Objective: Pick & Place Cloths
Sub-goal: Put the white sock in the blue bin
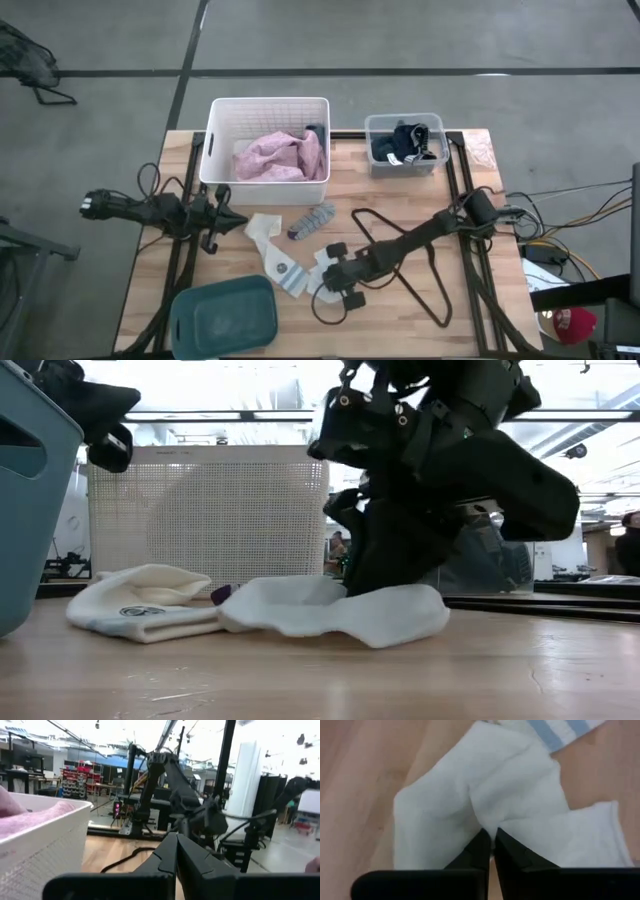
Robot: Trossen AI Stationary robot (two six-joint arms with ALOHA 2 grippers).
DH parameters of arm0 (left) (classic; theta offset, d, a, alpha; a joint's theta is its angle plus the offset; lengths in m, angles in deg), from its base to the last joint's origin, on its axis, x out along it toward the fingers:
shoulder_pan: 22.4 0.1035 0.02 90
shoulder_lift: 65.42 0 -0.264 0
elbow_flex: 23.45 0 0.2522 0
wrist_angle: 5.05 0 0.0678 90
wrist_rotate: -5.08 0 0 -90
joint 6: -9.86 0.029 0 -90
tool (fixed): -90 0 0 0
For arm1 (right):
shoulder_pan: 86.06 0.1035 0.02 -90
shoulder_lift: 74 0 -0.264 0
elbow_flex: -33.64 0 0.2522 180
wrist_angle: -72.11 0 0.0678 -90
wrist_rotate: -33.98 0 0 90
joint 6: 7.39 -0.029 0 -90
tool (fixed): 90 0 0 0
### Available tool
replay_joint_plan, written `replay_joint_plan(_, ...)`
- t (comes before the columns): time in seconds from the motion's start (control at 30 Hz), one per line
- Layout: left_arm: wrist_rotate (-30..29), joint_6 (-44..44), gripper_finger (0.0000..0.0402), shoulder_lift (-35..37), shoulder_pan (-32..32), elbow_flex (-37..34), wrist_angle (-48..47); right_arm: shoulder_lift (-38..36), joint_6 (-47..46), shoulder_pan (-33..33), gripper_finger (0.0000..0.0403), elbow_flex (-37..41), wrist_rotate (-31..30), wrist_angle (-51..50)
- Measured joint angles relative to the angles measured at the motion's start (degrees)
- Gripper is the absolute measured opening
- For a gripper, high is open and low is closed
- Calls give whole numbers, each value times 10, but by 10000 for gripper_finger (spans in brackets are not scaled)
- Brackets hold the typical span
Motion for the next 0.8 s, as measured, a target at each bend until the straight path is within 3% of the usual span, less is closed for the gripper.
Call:
replay_joint_plan(0.27, 29, -5, 12, -58, 0, 0, 57, -50, 23, -1, 11, -37, -180, -53)
replay_joint_plan(0.67, 104, -33, 12, -185, -7, -1, 226, -106, 65, -2, 10, -43, -189, 37)
replay_joint_plan(0.8, 193, -42, 12, -234, -13, -1, 276, -110, 67, -2, 13, -43, -224, 50)
